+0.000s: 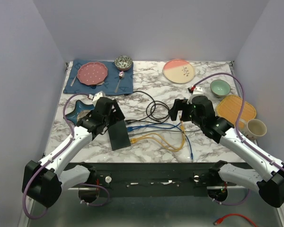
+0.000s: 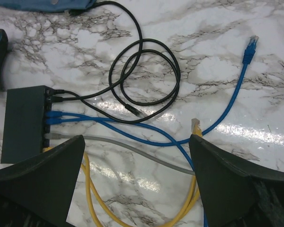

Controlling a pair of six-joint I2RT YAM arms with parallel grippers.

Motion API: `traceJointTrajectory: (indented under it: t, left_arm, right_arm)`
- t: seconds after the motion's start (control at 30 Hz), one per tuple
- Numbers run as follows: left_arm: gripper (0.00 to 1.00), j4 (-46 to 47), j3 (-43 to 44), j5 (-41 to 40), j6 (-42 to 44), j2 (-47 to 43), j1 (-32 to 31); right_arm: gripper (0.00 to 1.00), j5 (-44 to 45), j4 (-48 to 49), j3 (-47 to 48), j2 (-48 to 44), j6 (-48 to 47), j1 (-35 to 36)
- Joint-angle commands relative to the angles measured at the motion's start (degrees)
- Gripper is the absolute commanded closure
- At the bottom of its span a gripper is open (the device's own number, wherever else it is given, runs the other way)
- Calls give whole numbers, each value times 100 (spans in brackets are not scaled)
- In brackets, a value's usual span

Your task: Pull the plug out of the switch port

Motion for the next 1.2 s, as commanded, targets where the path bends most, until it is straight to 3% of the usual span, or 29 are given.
traceJointTrajectory:
  t: [0.0,0.17,0.37,0.53,0.67,0.8,0.83,1.03,1.17]
  left_arm:
    - [1,92,-188,86,83,-378,-59]
    - [1,215,-461,-27,75,-853,-435]
    - [1,-170,-637,-554,-399,-880,-1130]
    - [10,-470,-979,-906,-979,-888,-1868]
    - [13,-759,-1278,-1029,-1480,-915,-2054]
    - [24,-1286,-1445,-1213,-1893,-880,-2080]
    - [30,-1366,-1471,-1232,-1972,-880,-2081]
    - [52,-1753,-1665,-1240,-2421,-1020,-2080]
    - [55,-1903,-1744,-1319,-2553,-1135,-2080]
  right_arm:
    - [0,151,311,44,-31,241,33]
    - [0,-1234,533,78,-23,-144,33]
    - [2,-1133,463,227,583,-137,33]
    - [7,-1185,445,342,1409,153,33]
    - [9,-1045,471,535,2225,364,41]
    - [21,-774,445,816,2814,540,41]
    - [28,-729,428,938,2921,575,33]
    - [37,-517,348,1308,3623,751,24]
    - [42,-508,304,1546,4054,786,-11]
